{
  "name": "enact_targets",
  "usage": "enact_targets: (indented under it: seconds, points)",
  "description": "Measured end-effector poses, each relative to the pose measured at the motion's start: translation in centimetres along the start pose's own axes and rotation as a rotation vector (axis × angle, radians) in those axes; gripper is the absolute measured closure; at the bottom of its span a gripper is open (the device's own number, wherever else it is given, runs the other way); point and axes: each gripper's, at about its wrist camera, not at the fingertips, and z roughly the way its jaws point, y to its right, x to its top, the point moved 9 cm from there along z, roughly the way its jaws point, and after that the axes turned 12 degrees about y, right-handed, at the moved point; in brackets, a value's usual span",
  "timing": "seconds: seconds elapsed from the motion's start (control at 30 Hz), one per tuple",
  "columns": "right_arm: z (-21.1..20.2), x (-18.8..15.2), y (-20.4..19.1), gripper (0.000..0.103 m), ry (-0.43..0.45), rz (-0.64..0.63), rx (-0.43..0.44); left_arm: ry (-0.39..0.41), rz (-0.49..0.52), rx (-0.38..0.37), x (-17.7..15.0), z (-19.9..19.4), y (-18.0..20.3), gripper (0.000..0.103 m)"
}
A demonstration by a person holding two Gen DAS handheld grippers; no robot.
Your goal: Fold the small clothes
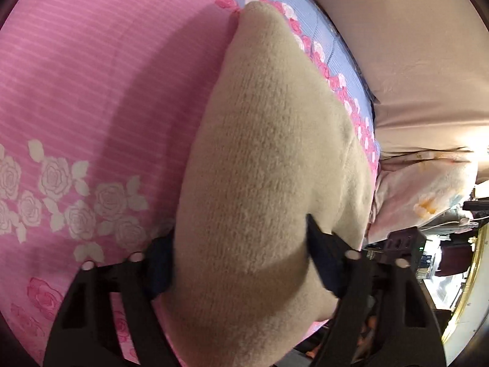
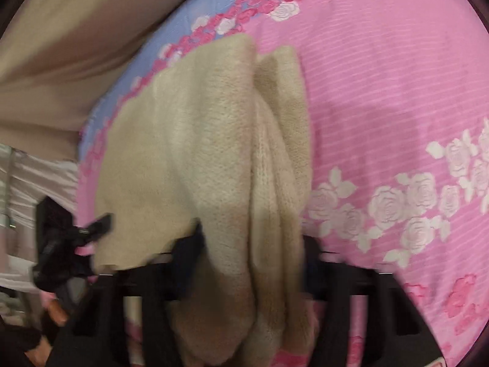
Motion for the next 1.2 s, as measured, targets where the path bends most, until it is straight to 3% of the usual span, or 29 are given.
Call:
enact_targets:
  seconds: [0.07, 0.23, 0.33, 0.4, 0.43, 0.47, 0.53, 0.6, 0.7, 0.73, 0.77, 0.8, 0.87, 1.03, 1.2]
  points:
    - [-1.7, 0.7, -1.1, 0.077, 0.039, -0.058, 0.001, 0.015, 0.053, -0.007, -0.1, -0.8, 1.5, 0.055]
    - [-7.5, 2.4, -2.0, 0.078, 0.136, -0.117, 0.003, 0.05, 0.099, -0.09, -1.1, -3.0, 6.4, 0.057]
    - [-8.8, 2.5, 0.2, 0.077, 0.136, -0.161, -0.061, 0.028, 0.136, -0.065, -3.1, -0.9, 7.3, 0.05]
    - [-7.3, 1.7, 3.2, 0.072, 0.073, -0.16, -0.122, -0.008, 0.148, 0.001, -4.6, 1.4, 6.4, 0.047]
    - [-6.4, 1.1, 4.8, 0.071, 0.041, -0.161, -0.157, -0.025, 0.161, 0.072, -5.5, 2.7, 5.5, 0.039]
    - [-5.3, 0.5, 6.0, 0.064, 0.01, -0.15, -0.166, -0.002, 0.164, 0.078, -5.8, 3.1, 5.4, 0.03]
    - [-5.2, 0.5, 7.1, 0.055, 0.033, -0.115, -0.144, 0.048, 0.172, 0.117, -5.9, 3.0, 5.3, 0.016]
    - [-5.2, 0.5, 7.1, 0.04, 0.034, -0.124, -0.139, 0.053, 0.164, 0.13, -6.0, 2.8, 5.0, 0.012]
    - [-4.3, 0.1, 7.2, 0.042, -0.001, -0.114, -0.108, 0.03, 0.063, 0.097, -6.0, 3.5, 4.4, 0.01]
    - [-4.2, 0.2, 7.3, 0.043, -0.006, -0.096, -0.096, 0.045, 0.044, 0.089, -5.9, 3.5, 4.4, 0.012]
    - [-4.0, 0.2, 7.2, 0.05, -0.01, -0.077, -0.079, 0.043, 0.051, 0.084, -5.8, 3.3, 4.5, 0.026]
    - [-3.9, 0.3, 7.2, 0.057, -0.01, -0.063, -0.071, 0.032, 0.063, 0.061, -6.0, 3.3, 4.8, 0.035]
    - [-4.1, 0.3, 7.1, 0.065, -0.003, -0.062, -0.068, 0.033, 0.095, 0.084, -6.0, 2.7, 5.6, 0.044]
    - [-6.6, 0.7, 6.4, 0.074, 0.066, -0.033, -0.087, 0.015, 0.128, 0.09, -5.7, 1.6, 7.8, 0.057]
    - [-10.8, 1.9, 3.5, 0.075, 0.146, -0.098, -0.118, 0.02, 0.166, 0.022, -5.2, -1.0, 10.9, 0.059]
